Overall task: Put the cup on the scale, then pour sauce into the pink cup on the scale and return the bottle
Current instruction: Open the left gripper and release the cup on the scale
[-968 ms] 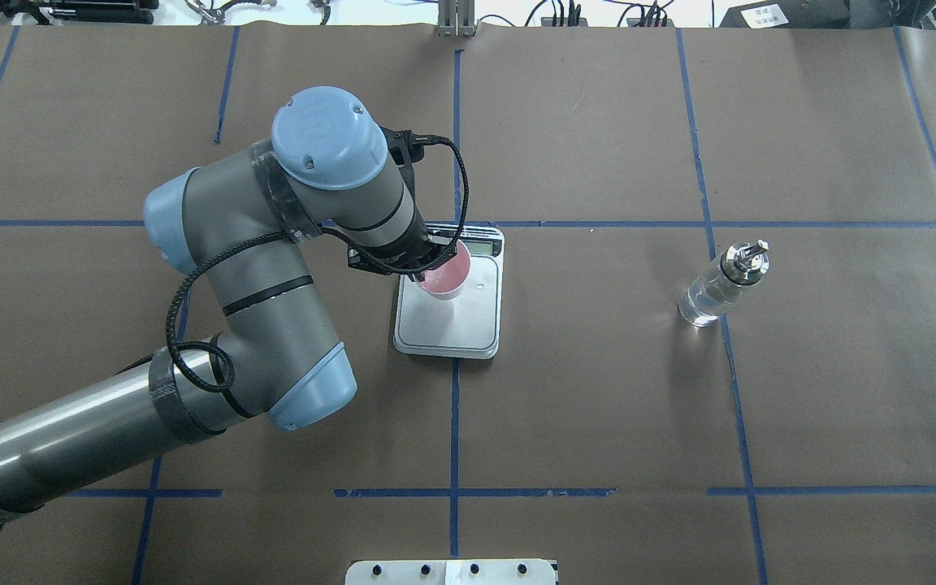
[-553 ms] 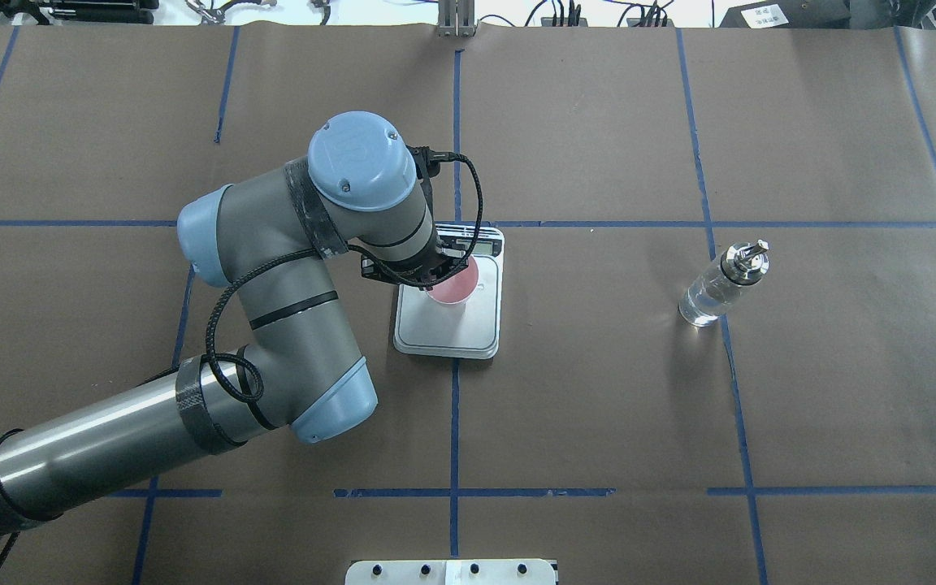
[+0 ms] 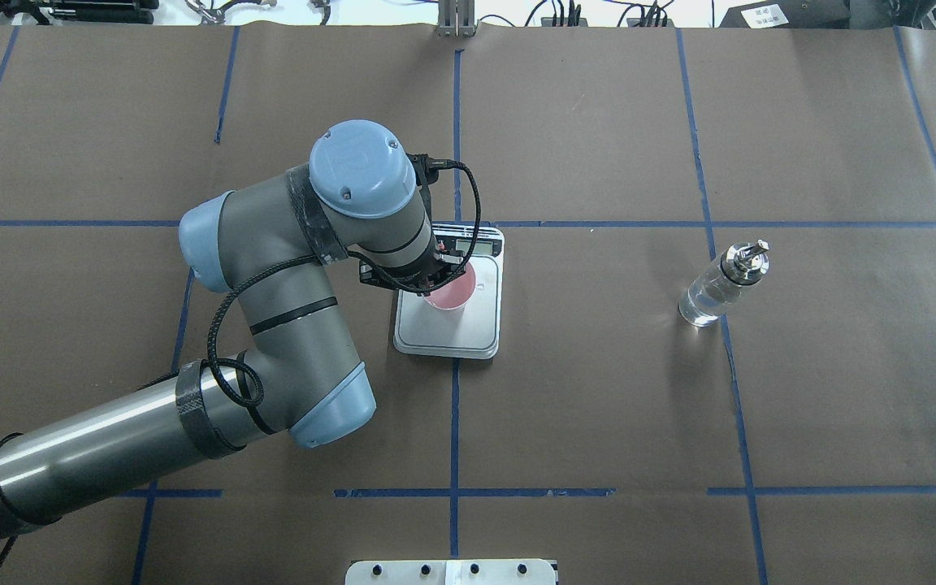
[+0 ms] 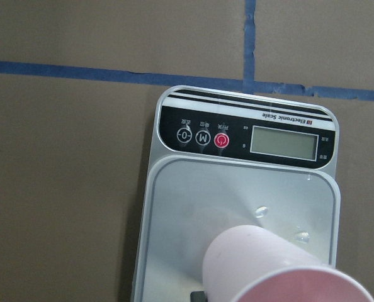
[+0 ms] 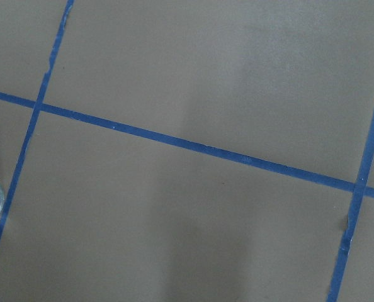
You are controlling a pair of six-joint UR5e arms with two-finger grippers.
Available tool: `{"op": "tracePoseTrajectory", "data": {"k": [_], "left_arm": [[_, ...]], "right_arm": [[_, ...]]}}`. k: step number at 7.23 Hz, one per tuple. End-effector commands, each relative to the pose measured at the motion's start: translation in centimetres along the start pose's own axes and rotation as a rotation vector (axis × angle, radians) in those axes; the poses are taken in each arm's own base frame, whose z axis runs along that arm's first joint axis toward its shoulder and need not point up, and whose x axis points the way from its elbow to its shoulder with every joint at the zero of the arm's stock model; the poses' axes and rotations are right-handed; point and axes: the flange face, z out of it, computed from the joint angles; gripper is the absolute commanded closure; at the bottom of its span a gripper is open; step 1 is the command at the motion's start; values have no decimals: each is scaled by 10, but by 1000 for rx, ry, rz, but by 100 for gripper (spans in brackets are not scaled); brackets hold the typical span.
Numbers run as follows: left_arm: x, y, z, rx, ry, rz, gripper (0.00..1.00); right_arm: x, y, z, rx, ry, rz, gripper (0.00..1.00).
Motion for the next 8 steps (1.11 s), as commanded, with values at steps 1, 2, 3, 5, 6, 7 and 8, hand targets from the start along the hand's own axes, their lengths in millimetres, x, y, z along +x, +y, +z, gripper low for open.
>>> {"op": "tracePoseTrajectory", "data": {"k": [1, 2, 3, 5, 6, 7, 8], "left_arm": [[0, 1, -1, -1, 7, 3, 73], [0, 1, -1, 1, 9, 6, 56], [1, 2, -8, 6, 20, 11, 39], [-20, 9, -65, 60, 104, 32, 33], [-59, 0, -96, 108, 128, 18, 33], [-85, -17, -116, 149, 130, -6, 33], [-94, -31, -117, 171, 109, 40, 33]], "right_arm": [[1, 0, 0, -1, 0, 1, 0], [1, 0, 0, -1, 0, 1, 0], [0, 0, 0, 0, 1, 0, 0], [-26, -7, 4, 4, -9, 23, 0], [-56, -11, 19, 27, -35, -7, 0], [-73, 4, 32, 68, -75, 2, 0], [-96, 27, 49, 120, -117, 6, 0]]}}
